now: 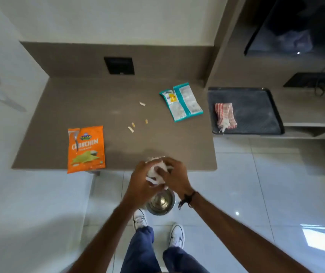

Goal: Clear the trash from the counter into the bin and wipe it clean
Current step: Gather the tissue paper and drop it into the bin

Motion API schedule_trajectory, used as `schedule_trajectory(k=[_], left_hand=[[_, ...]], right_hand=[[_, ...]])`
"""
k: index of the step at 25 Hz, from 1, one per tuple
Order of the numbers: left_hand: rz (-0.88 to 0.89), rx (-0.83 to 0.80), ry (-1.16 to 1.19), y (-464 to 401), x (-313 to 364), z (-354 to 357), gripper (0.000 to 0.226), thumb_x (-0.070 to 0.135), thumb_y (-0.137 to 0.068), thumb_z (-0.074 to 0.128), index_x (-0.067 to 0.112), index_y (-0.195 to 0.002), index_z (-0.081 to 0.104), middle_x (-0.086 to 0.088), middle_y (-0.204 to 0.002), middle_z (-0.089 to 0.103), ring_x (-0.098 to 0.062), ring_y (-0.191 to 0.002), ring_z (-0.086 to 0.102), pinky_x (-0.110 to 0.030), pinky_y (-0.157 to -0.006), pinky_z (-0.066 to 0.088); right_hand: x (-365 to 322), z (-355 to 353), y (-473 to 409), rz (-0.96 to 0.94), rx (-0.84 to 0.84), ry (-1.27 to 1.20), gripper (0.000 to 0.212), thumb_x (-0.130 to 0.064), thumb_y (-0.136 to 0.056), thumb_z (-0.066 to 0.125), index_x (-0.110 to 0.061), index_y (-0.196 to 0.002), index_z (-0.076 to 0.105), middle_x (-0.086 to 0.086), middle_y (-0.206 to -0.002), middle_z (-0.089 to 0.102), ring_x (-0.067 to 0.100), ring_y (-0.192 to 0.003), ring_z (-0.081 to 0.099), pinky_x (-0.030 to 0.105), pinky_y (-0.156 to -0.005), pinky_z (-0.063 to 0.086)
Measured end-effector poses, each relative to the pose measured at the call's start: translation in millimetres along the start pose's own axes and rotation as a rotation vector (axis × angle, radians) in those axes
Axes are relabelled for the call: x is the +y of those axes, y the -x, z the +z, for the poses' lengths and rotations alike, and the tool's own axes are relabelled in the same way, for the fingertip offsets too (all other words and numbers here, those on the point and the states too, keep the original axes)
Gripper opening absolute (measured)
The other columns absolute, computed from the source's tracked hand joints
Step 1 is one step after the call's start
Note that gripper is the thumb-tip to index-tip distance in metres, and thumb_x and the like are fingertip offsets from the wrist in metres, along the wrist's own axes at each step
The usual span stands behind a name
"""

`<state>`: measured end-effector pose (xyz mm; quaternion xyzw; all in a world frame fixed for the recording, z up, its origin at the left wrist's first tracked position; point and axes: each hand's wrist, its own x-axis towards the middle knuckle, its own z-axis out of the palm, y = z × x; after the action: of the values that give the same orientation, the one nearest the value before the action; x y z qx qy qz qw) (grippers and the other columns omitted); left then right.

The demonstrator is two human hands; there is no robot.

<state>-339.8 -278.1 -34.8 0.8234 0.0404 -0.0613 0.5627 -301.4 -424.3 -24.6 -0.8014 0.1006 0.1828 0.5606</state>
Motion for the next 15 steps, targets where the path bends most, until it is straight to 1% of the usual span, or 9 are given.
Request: schedule_trajectory(k=[2,4,5,6,8,10,11,13,15], left_hand=[[-0.070,0.097,-0.049,26.2,-44.5,29.1,0.055,0.003,-0.066,0.084,0.026,-0.113,0.068,0.002,-0.105,0.067,-0.003,-0.096,0.067,-0.014,-0.080,0.055],[-0.193,0.120,-0.059,32.5,-97.4,56.3,0.055,-0.010,-0.067,0.079,0.029,-0.104,0.070,0.003,-0.095,0.067,-0.011,-0.089,0.069,-0.010,-0.077,0.053],[-0.215,0.108,-0.079,29.6,-124.5,67.5,0.049,-0.010,-0.068,0.079,0.024,-0.103,0.072,0.008,-0.091,0.065,-0.012,-0.085,0.069,-0.008,-0.075,0.052],[-0.232,0.082,-0.111,26.5,-152.8,79.0,0.043,-0.009,-0.069,0.079,0.017,-0.104,0.074,0.015,-0.088,0.062,-0.011,-0.082,0.069,-0.009,-0.075,0.053],[-0.268,0.024,-0.198,13.9,-204.1,102.3,0.042,-0.008,-0.068,0.076,0.012,-0.105,0.076,0.021,-0.083,0.056,-0.013,-0.081,0.067,-0.015,-0.078,0.055],[-0.299,-0.033,-0.241,-1.1,-238.3,117.7,0.047,-0.010,-0.065,0.073,0.010,-0.107,0.076,0.012,-0.084,0.060,-0.024,-0.089,0.069,-0.004,-0.082,0.048],[-0.319,-0.054,-0.243,-8.8,-269.8,132.5,0.048,-0.010,-0.065,0.073,0.009,-0.109,0.075,0.004,-0.089,0.067,-0.027,-0.095,0.070,-0.005,-0.086,0.048],[-0.360,-0.110,-0.247,-25.2,-322.5,159.6,0.054,-0.005,-0.070,0.074,0.008,-0.123,0.070,-0.012,-0.114,0.074,-0.030,-0.111,0.067,-0.024,-0.098,0.052],[-0.428,-0.198,-0.251,-34.3,-358.1,172.8,0.070,0.001,-0.073,0.077,0.011,-0.140,0.057,-0.017,-0.128,0.069,-0.032,-0.119,0.063,-0.038,-0.103,0.051]], right_hand=[[48.8,23.6,11.6,0.132,-0.061,0.066,0.029,-0.015,-0.080,0.077,-0.019,-0.109,0.075,0.000,-0.102,0.077,0.021,-0.098,0.074,0.038,-0.089,0.060],[100.0,46.7,5.0,0.256,-0.124,0.163,0.036,-0.016,-0.080,0.076,-0.021,-0.116,0.073,-0.002,-0.107,0.075,0.020,-0.107,0.070,0.016,-0.086,0.054],[124.4,54.4,-4.1,0.311,-0.144,0.216,0.040,-0.018,-0.081,0.075,-0.023,-0.121,0.071,-0.002,-0.110,0.073,0.020,-0.111,0.068,0.007,-0.081,0.048],[148.6,62.4,-14.8,0.362,-0.160,0.256,0.043,-0.019,-0.081,0.075,-0.024,-0.124,0.070,-0.001,-0.114,0.073,0.020,-0.113,0.067,0.007,-0.082,0.045],[197.1,78.8,-41.7,0.451,-0.167,0.287,0.045,-0.021,-0.080,0.075,-0.028,-0.124,0.070,0.001,-0.116,0.075,0.020,-0.112,0.068,0.020,-0.094,0.050],[229.1,87.3,-62.3,0.500,-0.146,0.307,0.044,-0.021,-0.078,0.075,-0.028,-0.121,0.072,0.004,-0.113,0.076,0.024,-0.110,0.068,0.033,-0.099,0.054],[257.0,98.2,-76.2,0.527,-0.134,0.315,0.044,-0.021,-0.077,0.074,-0.027,-0.121,0.072,0.005,-0.113,0.076,0.026,-0.111,0.068,0.037,-0.100,0.054],[308.7,113.8,-104.3,0.573,-0.109,0.309,0.046,-0.023,-0.077,0.075,-0.027,-0.122,0.071,0.005,-0.116,0.075,0.025,-0.115,0.066,0.037,-0.102,0.053],[344.6,121.5,-123.0,0.606,-0.095,0.299,0.050,-0.026,-0.078,0.075,-0.029,-0.127,0.068,0.005,-0.121,0.073,0.025,-0.120,0.063,0.034,-0.105,0.051]])
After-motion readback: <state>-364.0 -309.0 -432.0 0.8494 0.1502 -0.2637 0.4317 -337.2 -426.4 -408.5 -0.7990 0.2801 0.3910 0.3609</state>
